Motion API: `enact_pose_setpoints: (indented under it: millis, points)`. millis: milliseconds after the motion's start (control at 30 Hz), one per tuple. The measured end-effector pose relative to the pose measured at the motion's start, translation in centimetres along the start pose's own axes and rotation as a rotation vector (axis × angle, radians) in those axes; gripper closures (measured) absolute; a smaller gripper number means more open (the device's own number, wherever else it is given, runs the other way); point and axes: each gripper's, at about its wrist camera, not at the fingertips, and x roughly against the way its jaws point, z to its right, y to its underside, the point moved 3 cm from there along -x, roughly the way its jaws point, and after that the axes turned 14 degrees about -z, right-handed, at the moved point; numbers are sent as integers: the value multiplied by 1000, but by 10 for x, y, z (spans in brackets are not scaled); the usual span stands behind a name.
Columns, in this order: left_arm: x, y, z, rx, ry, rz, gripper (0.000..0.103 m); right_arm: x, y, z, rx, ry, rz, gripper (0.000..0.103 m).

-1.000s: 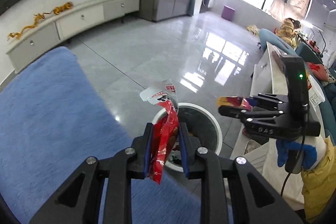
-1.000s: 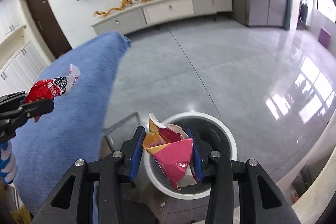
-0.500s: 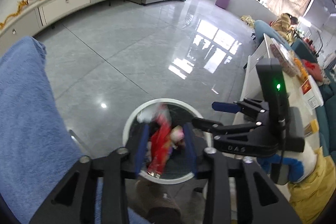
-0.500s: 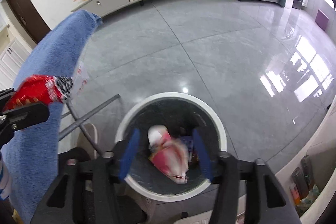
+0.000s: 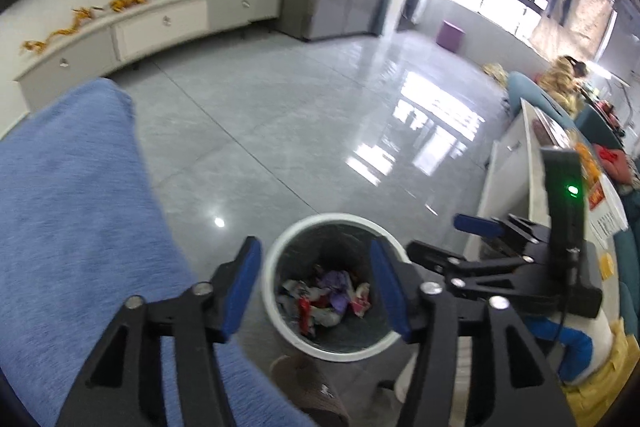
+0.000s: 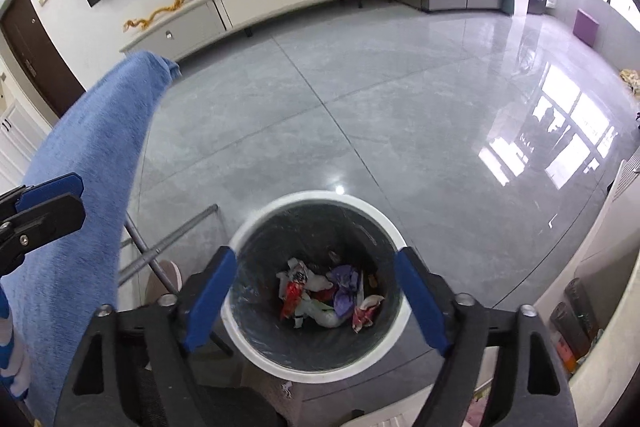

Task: Collect trash
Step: 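Move both open tools back over the now empty rug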

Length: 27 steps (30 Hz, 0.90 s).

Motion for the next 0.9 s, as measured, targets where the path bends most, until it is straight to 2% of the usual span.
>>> enact_pose_setpoints:
  millis: [67, 133, 300, 467, 700, 833, 900]
  points:
    - [13, 6, -10, 28, -42, 31, 35, 10, 1, -13, 9, -1, 28, 13]
    - [29, 12, -24, 57, -77, 62, 32, 20, 3, -28, 20, 7, 58, 7]
    - [61, 30, -50, 123, -150, 106, 29, 41, 7, -70, 68, 10, 109, 4]
    - [94, 51, -77, 159, -253, 151, 29, 61, 11, -111, 111, 4, 165, 3]
    - [147, 87, -108, 227, -353, 249, 29, 90, 24, -164, 179, 9, 268, 2]
    - [169, 110, -120, 259, -412, 297, 24, 100, 35, -189, 205, 30, 325, 0]
    - [175, 118, -124, 276, -435, 314, 17, 103, 41, -201, 217, 30, 344, 0]
